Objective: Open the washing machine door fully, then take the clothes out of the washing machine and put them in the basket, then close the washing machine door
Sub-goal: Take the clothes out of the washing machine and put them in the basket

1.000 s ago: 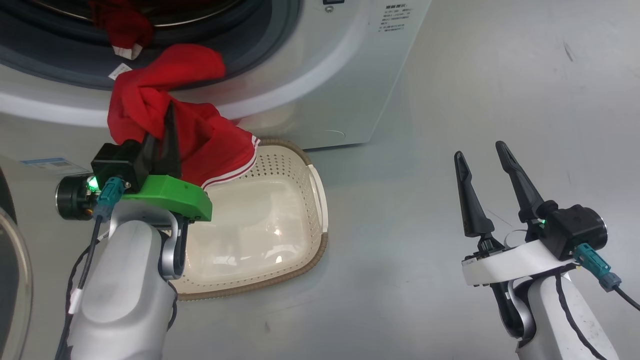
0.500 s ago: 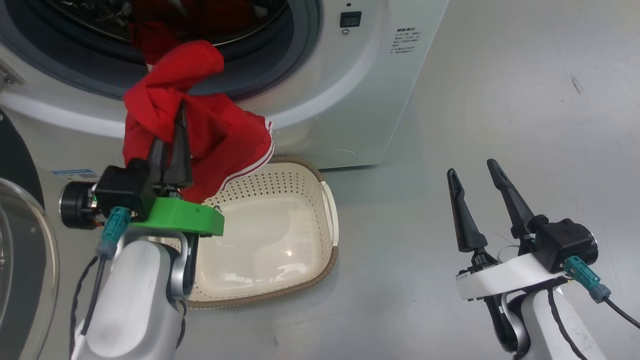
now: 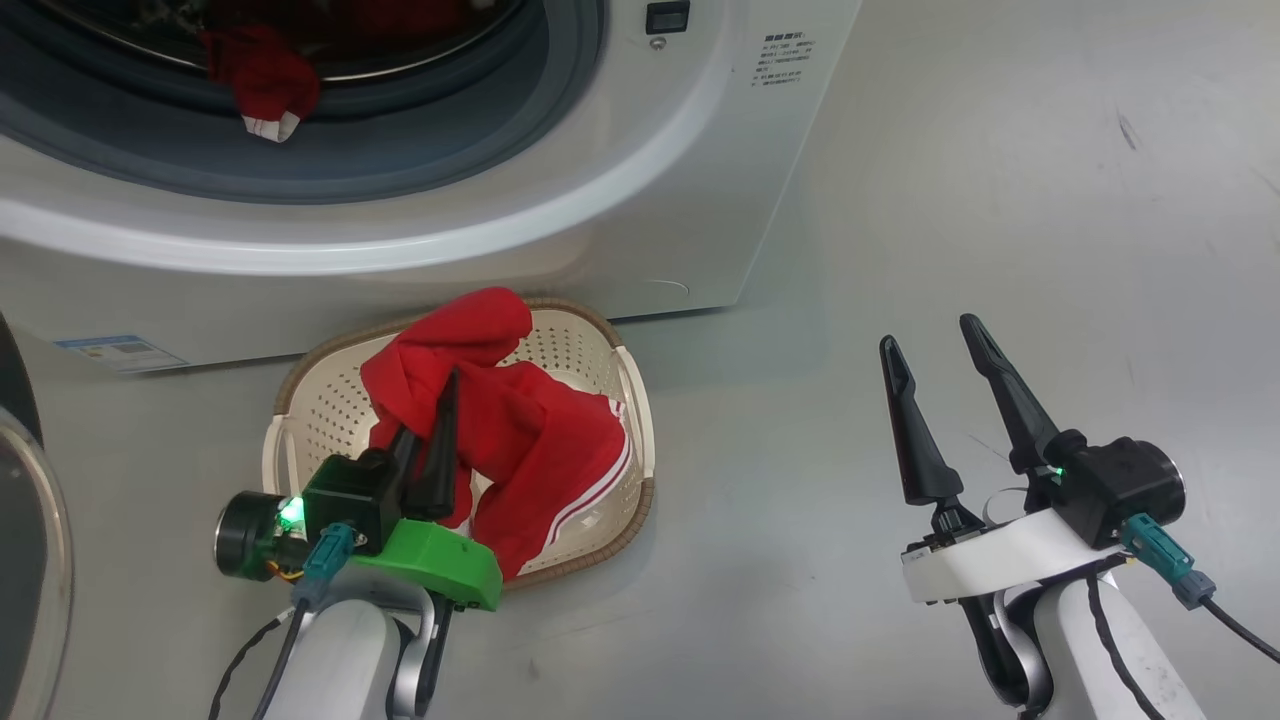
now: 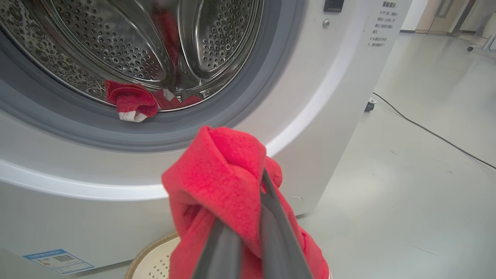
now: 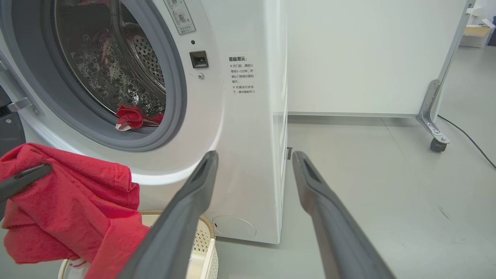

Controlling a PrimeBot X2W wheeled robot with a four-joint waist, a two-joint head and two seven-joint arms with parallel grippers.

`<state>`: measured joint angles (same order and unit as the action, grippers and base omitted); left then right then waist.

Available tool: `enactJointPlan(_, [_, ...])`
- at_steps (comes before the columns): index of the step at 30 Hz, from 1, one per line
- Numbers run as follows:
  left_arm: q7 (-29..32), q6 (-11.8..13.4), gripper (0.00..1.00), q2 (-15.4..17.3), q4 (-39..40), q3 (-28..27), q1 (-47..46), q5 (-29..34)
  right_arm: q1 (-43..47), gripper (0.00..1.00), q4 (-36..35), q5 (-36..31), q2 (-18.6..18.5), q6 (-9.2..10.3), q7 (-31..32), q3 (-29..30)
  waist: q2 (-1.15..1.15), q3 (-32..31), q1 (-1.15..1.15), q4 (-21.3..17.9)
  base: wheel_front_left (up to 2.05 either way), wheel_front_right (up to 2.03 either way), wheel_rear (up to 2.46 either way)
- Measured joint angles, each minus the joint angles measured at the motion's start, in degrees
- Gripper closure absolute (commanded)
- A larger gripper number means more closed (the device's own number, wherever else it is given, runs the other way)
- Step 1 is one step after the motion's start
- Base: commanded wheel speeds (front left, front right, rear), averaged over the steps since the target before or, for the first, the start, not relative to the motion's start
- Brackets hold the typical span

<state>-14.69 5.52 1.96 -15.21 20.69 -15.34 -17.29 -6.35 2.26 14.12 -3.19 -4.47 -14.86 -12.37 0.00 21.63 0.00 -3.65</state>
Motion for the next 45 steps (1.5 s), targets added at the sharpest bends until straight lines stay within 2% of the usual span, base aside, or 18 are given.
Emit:
enactJointPlan(13, [2.1, 0.2, 1.00, 0.3, -9.4, 0.2, -3.3, 1.7, -1.0, 0.00, -1.0, 0.5, 0.1, -0.18, 0.0, -0.9, 0.00, 4.7, 0.00, -3.4, 0.00, 0.00, 0.00])
enactJointPlan(20, [5.8, -0.1, 1.00, 0.5, -19.7, -0.3, -6.5, 0.8, -2.7, 0.00, -1.4, 1.0, 0.4, -0.45, 0.0, -0.2, 0.00, 7.5, 0.00, -5.9, 0.00, 0.00, 0.00])
enactJointPlan(21, [6.4, -0.2, 0.89, 0.5, -20.8, -0.4, -7.0, 0.6, -2.7, 0.00, -1.4, 1.0, 0.4, -0.45, 0.0, 0.0, 0.00, 7.8, 0.00, -6.1, 0.00, 0.00, 0.00])
enactJointPlan(23, [7.1, -0.3, 0.52, 0.5, -22.6, -0.7, -7.8, 0.1, -2.7, 0.00, -1.3, 1.0, 0.4, -0.45, 0.0, 0.1, 0.00, 8.1, 0.00, -6.4, 0.00, 0.00, 0.00])
enactJointPlan(24, [7.1, -0.3, 0.20, 0.5, -23.4, -0.7, -8.1, 0.1, -2.7, 0.00, -1.3, 1.0, 0.4, -0.46, 0.0, 0.1, 0.00, 8.3, 0.00, -6.5, 0.00, 0.00, 0.00])
enactJointPlan(25, [7.3, -0.3, 0.00, 0.4, -24.0, -0.7, -8.5, 0.0, -2.8, 0.00, -1.3, 1.0, 0.4, -0.47, 0.0, 0.0, 0.00, 8.4, 0.00, -6.7, 0.00, 0.00, 0.00])
enactJointPlan(32, [7.4, -0.5, 0.00, 0.5, -27.0, -0.8, -11.3, 0.1, -3.3, 0.00, -1.1, 1.0, 0.4, -0.52, 0.0, -0.2, 0.00, 8.5, 0.00, -6.9, 0.00, 0.00, 0.00])
enactJointPlan(45, [0.8, -0.9, 0.00, 0.5, -26.0, -2.4, -12.7, 0.2, -3.7, 0.00, -0.1, 0.9, 0.4, -0.51, 0.0, 1.7, 0.00, 6.4, 0.00, -4.9, 0.00, 0.00, 0.00])
